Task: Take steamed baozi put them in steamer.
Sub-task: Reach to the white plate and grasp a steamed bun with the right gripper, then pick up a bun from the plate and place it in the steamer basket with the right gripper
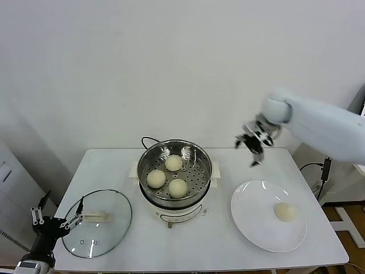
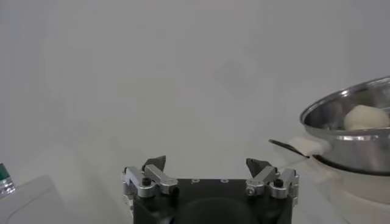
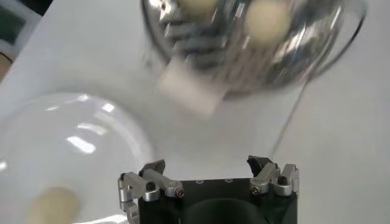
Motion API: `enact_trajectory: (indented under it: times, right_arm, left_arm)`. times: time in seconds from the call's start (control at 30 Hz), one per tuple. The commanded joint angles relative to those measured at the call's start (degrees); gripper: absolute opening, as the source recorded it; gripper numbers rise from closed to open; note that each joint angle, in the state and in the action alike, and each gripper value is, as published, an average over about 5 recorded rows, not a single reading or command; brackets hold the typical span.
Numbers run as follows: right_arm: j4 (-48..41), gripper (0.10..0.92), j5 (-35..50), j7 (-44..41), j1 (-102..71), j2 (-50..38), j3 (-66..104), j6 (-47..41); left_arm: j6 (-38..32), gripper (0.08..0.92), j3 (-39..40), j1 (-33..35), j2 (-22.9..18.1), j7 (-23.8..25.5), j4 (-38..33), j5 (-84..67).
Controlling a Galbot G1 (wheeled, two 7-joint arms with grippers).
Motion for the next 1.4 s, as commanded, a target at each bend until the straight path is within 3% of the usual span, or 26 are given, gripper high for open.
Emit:
enact_trajectory:
  times: [0.03,0.83,1.13,1.3,1.4]
  right_arm:
    - [-0.4,0.823,-2.5,2.3,-15.5,-12.9,2.2,-4.2]
    - [-1.8,0.810,-6.5,8.3,-20.4,-9.8,5.3,-5.2]
    - [-1.5,0.577,-6.1,8.5,-19.9,-9.7,5.3,-6.3]
    - [0.3,0.442,-0.3,7.9,-13.7,-9.1,3.7,-6.8]
    - [1.0,0.406,3.8,6.8,-6.0,-7.4,1.9,-7.2]
  left_arm:
    - [0.1,0.823,0.0,0.2,0.1,0.0,0.0,0.2]
    - [-0.3,0.823,-0.2,1.7,-0.8,0.1,-0.5,1.1]
    - [-0.6,0.823,-0.2,1.9,-0.9,0.1,-0.5,1.0]
    - [-0.9,0.823,-0.2,2.1,-0.8,0.2,-0.3,1.0]
    - [-0.8,0.823,-0.2,1.9,-0.8,0.1,-0.6,1.0]
